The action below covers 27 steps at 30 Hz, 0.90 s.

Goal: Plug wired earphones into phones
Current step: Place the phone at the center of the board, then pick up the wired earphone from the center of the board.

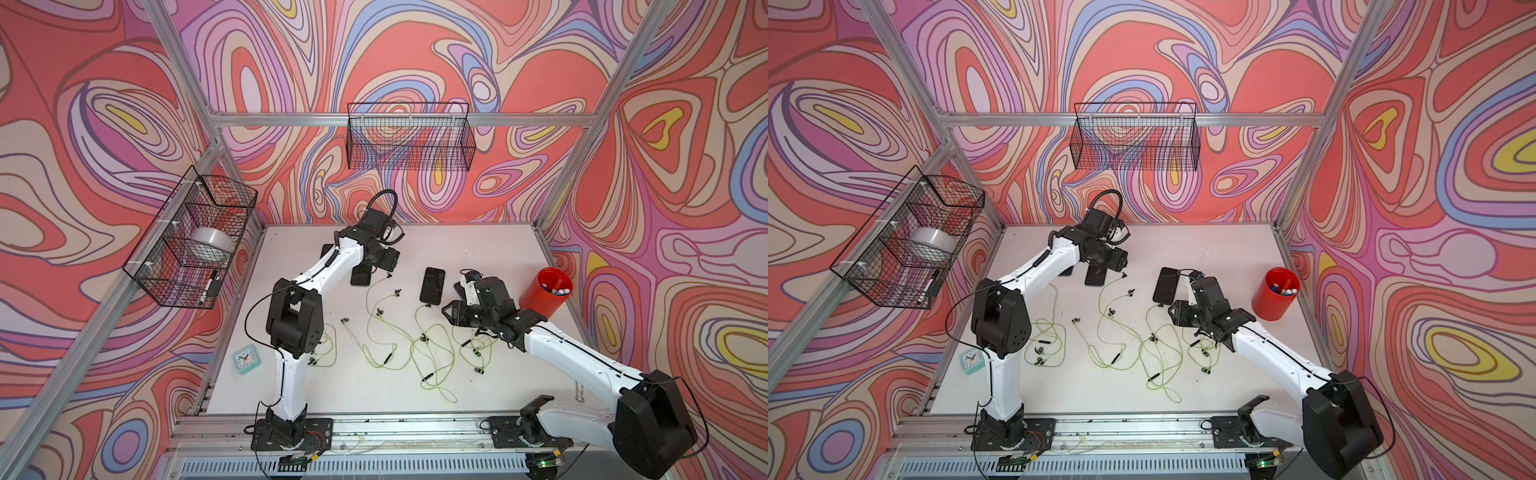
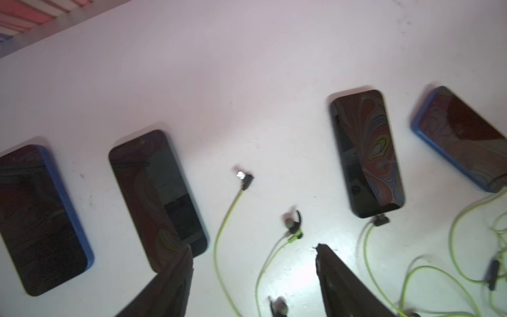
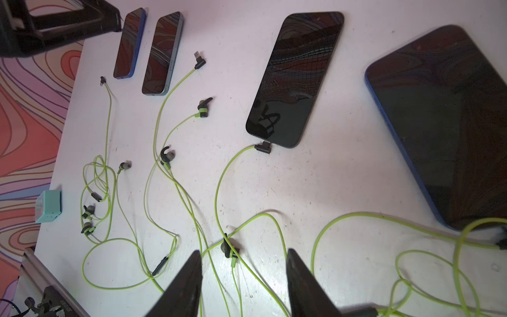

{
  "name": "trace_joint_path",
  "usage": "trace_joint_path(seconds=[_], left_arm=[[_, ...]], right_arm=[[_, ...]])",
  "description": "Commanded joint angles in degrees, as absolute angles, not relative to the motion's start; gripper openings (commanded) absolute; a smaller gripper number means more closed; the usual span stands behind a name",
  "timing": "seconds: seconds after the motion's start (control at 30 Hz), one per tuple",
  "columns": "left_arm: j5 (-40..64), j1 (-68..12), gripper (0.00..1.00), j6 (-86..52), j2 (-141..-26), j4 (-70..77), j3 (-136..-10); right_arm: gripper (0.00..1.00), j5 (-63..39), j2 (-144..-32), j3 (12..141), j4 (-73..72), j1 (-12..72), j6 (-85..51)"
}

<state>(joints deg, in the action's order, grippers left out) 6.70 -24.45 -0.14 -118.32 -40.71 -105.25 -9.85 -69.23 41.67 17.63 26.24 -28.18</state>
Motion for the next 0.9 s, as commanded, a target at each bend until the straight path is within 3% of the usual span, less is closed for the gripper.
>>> trace_joint_path(seconds=[0.0,0.27,0.67,0.87], left_arm=[[7.9,-24.7,0.65,8.0,-122.8,-41.6,-104.9],[8.7,-24.8,0.61,15.5,-127.8,-40.8,-107.0],[3.1,-24.7,0.54,15.7,-136.2,-44.9,-114.1],[4.1,-24.6,0.34,14.2,-142.3,-54.9,-122.7]], right_arm=[[0.49,-8.9,-69.2,42.1,18.7,26.0,-28.2],[0.48,-7.9,-68.7,41.4,19.8,26.0,-28.7],[0.47,-7.5,-69.3,41.4,20.0,26.0,-28.9],[0.47,-6.9,-69.0,41.0,19.9,26.0,-29.0]])
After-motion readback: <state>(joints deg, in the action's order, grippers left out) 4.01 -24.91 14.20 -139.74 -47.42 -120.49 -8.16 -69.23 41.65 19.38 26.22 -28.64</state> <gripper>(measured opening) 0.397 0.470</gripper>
